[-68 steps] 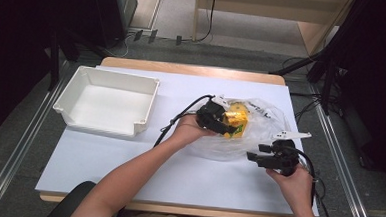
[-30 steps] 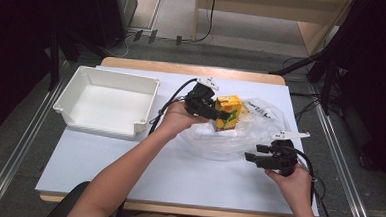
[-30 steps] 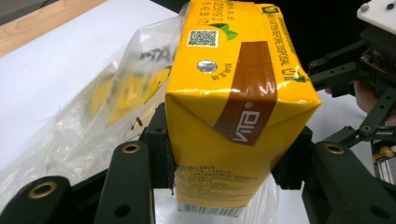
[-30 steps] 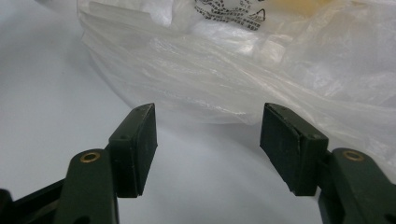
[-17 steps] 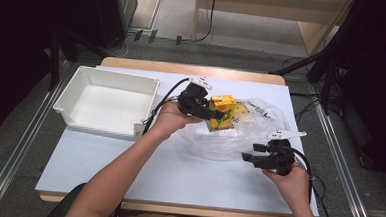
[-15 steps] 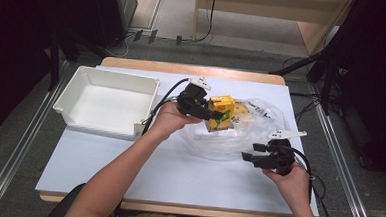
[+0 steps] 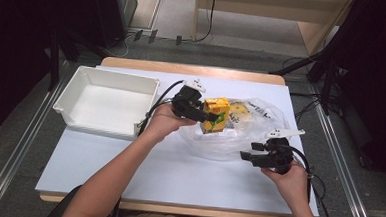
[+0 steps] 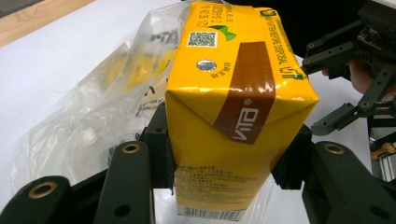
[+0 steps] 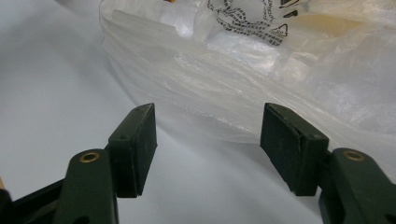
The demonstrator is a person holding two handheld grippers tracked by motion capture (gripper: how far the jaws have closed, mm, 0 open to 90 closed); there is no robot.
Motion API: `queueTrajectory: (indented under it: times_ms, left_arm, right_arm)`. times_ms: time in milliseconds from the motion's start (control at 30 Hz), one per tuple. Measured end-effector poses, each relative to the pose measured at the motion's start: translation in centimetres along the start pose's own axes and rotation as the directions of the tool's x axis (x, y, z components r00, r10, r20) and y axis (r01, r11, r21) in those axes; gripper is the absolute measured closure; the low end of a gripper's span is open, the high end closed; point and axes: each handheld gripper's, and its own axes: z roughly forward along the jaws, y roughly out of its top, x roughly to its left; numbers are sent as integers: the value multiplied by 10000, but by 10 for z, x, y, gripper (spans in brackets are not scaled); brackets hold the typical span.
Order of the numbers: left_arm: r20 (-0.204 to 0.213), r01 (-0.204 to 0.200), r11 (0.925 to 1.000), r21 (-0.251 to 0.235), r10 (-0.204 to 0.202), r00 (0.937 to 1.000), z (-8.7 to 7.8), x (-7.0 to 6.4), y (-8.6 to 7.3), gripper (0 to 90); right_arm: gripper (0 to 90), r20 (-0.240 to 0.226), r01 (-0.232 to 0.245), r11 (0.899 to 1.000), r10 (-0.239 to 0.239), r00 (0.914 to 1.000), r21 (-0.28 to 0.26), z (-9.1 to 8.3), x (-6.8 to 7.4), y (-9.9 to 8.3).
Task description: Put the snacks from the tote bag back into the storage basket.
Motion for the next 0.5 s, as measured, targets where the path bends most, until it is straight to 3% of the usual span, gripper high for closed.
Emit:
queueTrajectory:
  times_ms: [500]
  left_arm:
    - [-233, 220, 9997, -90, -222, 9995, -19, 10, -9, 524]
  right_arm:
    - [371, -62, 63, 10000, -62, 10000, 33, 3, 0, 2]
